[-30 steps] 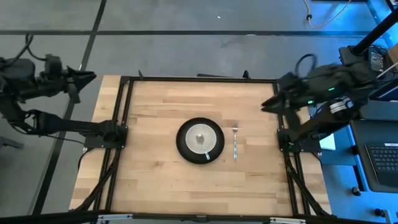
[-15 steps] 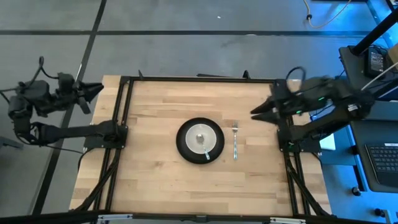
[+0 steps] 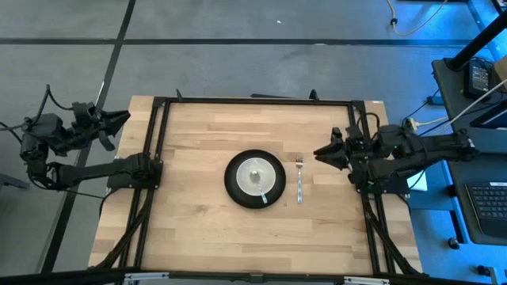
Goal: Set table place
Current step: Return to Home Position
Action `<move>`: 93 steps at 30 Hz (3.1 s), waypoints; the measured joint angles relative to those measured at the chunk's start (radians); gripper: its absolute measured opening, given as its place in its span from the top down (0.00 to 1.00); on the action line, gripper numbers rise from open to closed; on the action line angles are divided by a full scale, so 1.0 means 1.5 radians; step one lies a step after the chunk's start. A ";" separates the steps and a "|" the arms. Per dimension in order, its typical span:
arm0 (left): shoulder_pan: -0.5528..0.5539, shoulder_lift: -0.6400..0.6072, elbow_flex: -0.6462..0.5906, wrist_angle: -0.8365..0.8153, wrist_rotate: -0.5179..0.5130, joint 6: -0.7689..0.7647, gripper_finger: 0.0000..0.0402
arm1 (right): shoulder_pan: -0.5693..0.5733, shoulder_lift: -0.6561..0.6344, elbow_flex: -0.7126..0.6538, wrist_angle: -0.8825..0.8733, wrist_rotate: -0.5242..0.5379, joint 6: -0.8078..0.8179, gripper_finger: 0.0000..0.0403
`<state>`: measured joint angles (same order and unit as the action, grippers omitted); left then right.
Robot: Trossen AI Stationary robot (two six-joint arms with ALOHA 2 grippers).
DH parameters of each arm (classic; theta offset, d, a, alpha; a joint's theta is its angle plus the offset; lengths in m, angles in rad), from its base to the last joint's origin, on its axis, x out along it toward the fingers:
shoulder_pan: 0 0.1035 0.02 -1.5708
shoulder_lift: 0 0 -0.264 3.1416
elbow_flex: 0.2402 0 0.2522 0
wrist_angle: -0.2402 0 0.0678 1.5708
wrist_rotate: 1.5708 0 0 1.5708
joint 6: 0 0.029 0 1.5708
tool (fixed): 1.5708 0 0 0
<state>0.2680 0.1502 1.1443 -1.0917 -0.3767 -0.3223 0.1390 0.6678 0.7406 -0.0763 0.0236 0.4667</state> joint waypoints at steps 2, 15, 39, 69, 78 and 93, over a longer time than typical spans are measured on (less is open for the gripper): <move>0.000 -0.015 -0.019 0.020 -0.002 0.010 0.83 | -0.001 -0.032 -0.050 0.038 -0.003 -0.003 0.76; 0.000 -0.096 -0.185 0.135 -0.105 0.010 0.83 | -0.029 -0.268 -0.244 0.058 -0.045 -0.059 0.76; 0.000 -0.097 -0.421 0.363 -0.188 -0.023 0.83 | -0.030 -0.444 -0.428 0.136 0.006 -0.055 0.76; 0.000 -0.098 -0.699 0.625 0.029 -0.004 0.83 | -0.030 -0.443 -0.488 0.214 0.013 -0.054 0.76; 0.000 -0.098 -0.733 0.687 0.074 -0.004 0.83 | -0.030 -0.443 -0.488 0.213 0.012 -0.055 0.76; 0.000 -0.096 -0.733 0.687 0.071 0.064 0.83 | -0.030 -0.443 -0.488 0.212 0.012 -0.055 0.76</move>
<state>0.2676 0.0059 0.0452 -0.0616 -0.2707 -0.2264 0.0944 0.0040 0.0086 0.2424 0.0418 0.3843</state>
